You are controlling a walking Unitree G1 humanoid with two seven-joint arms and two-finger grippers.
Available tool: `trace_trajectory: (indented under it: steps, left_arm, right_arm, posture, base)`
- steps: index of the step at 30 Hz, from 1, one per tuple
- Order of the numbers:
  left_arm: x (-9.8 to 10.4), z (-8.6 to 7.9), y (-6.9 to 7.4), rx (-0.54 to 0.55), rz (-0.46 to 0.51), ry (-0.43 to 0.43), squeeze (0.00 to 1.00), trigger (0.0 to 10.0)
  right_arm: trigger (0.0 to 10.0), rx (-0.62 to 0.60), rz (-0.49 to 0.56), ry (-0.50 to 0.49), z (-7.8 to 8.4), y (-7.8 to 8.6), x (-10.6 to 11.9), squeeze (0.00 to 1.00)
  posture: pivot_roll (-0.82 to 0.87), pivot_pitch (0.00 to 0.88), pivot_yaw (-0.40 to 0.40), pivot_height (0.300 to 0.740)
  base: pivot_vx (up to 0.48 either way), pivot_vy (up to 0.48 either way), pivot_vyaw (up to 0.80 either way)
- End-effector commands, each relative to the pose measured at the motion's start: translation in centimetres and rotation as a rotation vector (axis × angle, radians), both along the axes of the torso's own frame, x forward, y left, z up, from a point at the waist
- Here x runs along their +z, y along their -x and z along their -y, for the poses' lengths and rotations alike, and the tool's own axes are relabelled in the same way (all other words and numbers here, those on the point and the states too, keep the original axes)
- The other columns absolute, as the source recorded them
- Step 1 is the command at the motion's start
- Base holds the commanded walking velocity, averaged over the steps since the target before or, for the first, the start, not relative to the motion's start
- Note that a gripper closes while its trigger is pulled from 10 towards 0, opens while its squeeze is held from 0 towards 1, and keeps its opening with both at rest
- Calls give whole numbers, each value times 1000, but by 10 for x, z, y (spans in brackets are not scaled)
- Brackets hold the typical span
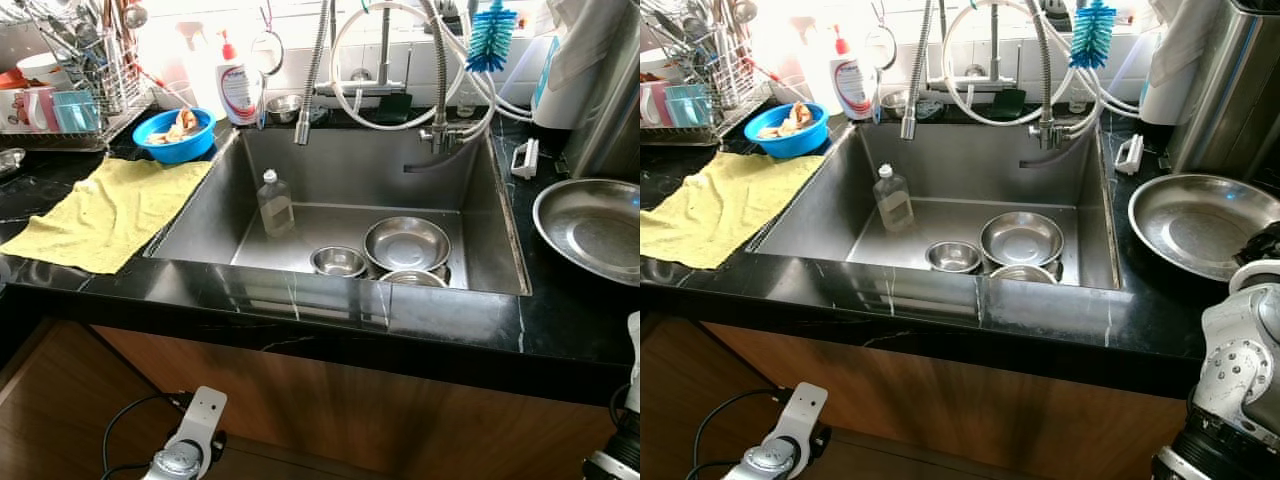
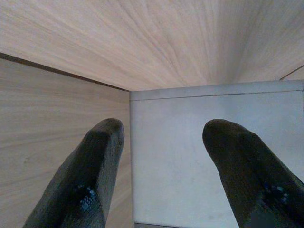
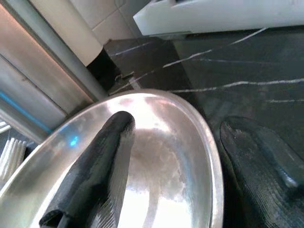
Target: Kitchen organization
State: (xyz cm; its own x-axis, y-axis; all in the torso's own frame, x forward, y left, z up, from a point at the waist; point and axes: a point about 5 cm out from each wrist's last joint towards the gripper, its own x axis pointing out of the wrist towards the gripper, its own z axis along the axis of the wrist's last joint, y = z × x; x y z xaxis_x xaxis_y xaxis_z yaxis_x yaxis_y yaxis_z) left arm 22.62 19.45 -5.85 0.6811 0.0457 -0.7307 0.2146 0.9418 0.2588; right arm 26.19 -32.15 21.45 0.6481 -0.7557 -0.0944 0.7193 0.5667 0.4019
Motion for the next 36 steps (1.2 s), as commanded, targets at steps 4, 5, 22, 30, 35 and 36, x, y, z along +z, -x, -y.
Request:
trace_trajectory:
  steps: [4,5,22,30,35,36]
  left_arm:
    - [-1,-6,3,0,-18,-14,0,10000]
    - [-1,-6,3,0,-18,-14,0,10000]
    - [-1,-7,3,1,-18,-14,0,10000]
    - [-1,-9,3,4,-15,-21,0,10000]
    - [-1,-8,3,5,-15,-20,0,10000]
    - [-1,-8,3,5,-15,-20,0,10000]
  right_arm:
    - [10000,-43,36,11,0,7,10,0]
    - [10000,-47,31,11,0,8,9,0]
    - [10000,-76,-23,-61,4,11,-5,0]
    - [10000,8,-40,-76,-5,-1,-10,0]
    - [10000,17,-52,-80,-6,-2,-11,0]
    - [10000,18,-52,-81,-6,-2,-11,0]
  posture:
    - [-152,0,98,740]
    - [-152,0,98,740]
    - [-150,0,97,740]
    - [-146,0,96,740]
    - [-146,0,95,740]
    - [-147,0,95,740]
  base:
    - [0,0,0]
    - [0,0,0]
    - [0,0,0]
    - [0,0,0]
    - [0,0,0]
    - [0,0,0]
